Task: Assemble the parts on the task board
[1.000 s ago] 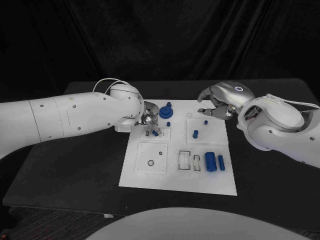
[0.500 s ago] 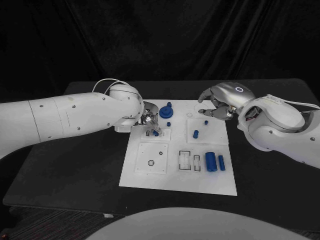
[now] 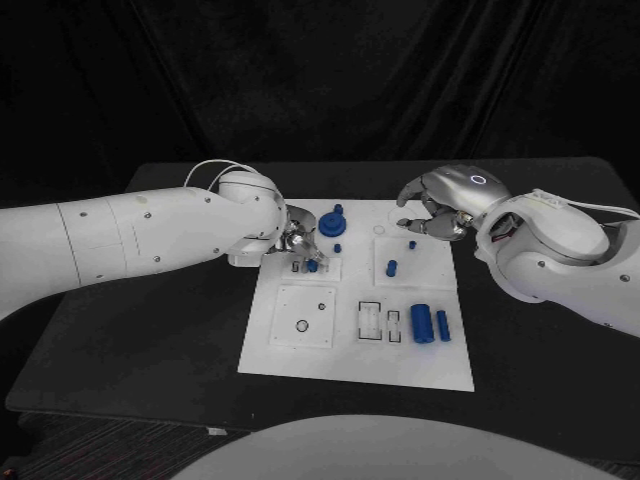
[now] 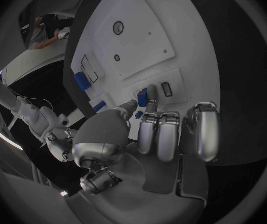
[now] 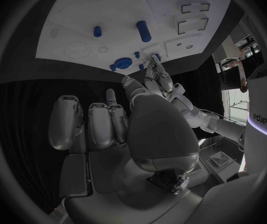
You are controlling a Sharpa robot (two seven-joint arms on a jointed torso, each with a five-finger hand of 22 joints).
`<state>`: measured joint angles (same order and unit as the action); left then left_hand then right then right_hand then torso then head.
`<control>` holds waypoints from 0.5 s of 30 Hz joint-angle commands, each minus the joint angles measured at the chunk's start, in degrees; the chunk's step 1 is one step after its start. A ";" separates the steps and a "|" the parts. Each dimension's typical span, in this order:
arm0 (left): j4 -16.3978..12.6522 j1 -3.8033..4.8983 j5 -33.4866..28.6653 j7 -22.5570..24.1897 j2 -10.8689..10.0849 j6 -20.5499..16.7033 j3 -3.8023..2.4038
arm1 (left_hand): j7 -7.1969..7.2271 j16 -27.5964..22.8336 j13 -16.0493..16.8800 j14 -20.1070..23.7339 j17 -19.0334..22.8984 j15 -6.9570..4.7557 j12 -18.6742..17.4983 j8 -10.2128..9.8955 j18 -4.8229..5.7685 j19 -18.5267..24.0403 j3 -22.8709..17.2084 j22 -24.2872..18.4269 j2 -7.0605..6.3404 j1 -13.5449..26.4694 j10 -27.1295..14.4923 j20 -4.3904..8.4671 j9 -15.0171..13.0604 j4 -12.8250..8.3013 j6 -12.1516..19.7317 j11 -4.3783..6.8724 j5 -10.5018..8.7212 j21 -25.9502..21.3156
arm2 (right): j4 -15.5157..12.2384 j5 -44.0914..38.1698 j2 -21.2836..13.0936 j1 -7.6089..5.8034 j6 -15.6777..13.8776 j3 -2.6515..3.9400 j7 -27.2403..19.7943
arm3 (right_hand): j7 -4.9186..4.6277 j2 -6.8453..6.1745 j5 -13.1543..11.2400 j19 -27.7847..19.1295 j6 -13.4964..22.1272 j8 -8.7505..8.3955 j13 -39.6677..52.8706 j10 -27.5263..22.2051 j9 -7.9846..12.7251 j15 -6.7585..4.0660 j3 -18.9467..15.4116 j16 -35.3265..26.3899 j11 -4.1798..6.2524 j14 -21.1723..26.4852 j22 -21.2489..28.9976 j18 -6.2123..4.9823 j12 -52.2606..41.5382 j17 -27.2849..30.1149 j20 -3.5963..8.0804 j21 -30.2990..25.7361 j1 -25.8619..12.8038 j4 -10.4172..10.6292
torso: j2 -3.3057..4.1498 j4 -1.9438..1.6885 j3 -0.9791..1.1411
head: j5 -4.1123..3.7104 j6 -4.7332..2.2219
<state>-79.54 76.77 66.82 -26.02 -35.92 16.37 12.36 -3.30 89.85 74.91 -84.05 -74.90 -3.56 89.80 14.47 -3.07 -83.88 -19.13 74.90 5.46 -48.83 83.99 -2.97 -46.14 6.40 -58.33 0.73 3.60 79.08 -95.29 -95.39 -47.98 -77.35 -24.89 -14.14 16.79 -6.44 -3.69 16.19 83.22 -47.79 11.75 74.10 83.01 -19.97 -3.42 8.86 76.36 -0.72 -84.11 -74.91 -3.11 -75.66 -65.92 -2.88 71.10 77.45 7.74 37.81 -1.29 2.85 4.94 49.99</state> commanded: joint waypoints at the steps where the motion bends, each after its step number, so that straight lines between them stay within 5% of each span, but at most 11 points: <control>1: 0.01 -0.10 -0.06 0.69 0.01 0.37 -0.04 | 0.12 0.15 15.09 -5.95 -15.10 0.12 0.20 -0.21 0.54 -0.46 0.27 11.72 0.30 0.31 6.01 -0.05 -0.23 -0.20 -0.64 0.01 0.69 -0.27 | -0.01 -0.31 -0.06 0.13 0.56 0.04 1.07 | 0.18 0.07 0.20 0.03 -0.40 0.26 -0.03 -0.19 0.05 0.40 0.12 -0.13 -0.36 -1.88 -9.97 -0.72 0.32 0.04 -0.28 -0.20 0.44 0.30 | 0.01 0.03 0.02 | 0.08 0.01; 15: -0.01 -0.13 -0.06 0.91 -0.35 0.19 -0.04 | 0.23 0.15 15.09 -5.95 -15.10 -0.03 0.20 -1.86 0.43 -0.23 -1.64 11.58 0.59 -1.18 6.01 0.14 -1.03 -4.24 -0.71 0.16 9.70 -0.93 | -0.03 -0.31 -0.17 0.13 0.85 0.04 1.10 | 0.17 0.12 0.34 0.01 -0.44 0.26 -0.15 -0.25 0.11 0.41 0.16 -0.16 -0.37 -1.87 -9.95 -0.74 0.43 0.10 -0.29 -0.29 0.50 0.32 | 0.02 0.00 0.03 | 0.03 0.01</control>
<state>-79.43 76.75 66.84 -25.99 -36.31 16.43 12.36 -3.07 89.85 74.91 -84.05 -74.90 -3.56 89.80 12.95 -3.08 -83.88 -20.74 74.90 6.15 -49.51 83.99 -2.97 -47.13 2.43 -58.56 0.73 12.91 78.51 -95.27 -95.39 -48.06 -77.34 -24.46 -14.14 16.87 -6.24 -3.69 16.19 83.22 -47.99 11.75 73.98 82.80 -19.91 -3.42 8.86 76.36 -0.93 -84.11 -74.90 -3.12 -75.39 -65.87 -2.88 71.10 77.44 7.74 37.82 -1.26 2.88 5.00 49.99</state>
